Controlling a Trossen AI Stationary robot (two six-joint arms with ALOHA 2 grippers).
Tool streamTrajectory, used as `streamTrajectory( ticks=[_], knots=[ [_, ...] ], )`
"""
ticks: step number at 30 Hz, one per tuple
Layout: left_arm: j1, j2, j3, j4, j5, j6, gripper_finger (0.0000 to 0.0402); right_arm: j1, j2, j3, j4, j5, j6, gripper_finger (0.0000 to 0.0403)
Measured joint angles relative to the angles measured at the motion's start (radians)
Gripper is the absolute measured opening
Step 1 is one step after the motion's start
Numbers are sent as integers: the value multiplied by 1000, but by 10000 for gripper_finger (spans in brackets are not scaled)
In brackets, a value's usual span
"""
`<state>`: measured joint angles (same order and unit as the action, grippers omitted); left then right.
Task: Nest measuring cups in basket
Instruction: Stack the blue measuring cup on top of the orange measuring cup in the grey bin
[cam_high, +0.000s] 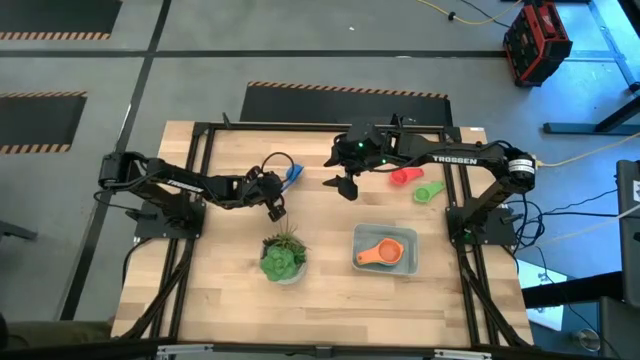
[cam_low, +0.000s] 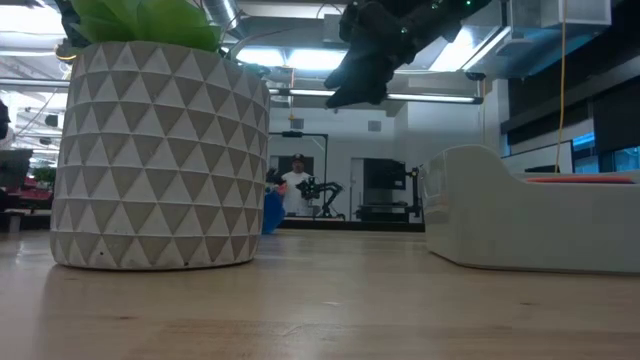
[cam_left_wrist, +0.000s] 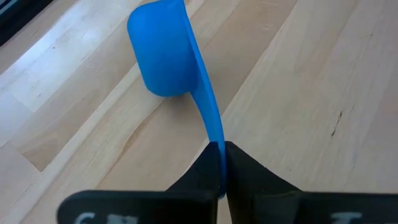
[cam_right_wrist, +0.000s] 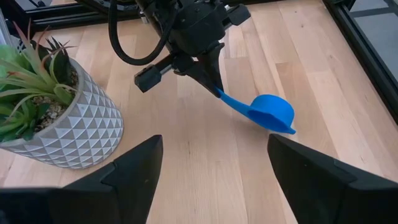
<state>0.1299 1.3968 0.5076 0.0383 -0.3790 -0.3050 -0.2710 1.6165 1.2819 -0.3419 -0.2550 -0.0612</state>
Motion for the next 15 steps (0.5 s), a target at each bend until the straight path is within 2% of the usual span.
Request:
streamTrajectory(
  ticks=[11,15],
  knots=[
    [0,0,0,4,-1,0,2,0,0,0,0,0,0,294],
    [0,0,0,73,28,0,2,0,-8,0,-26,-6,0,294]
  ],
)
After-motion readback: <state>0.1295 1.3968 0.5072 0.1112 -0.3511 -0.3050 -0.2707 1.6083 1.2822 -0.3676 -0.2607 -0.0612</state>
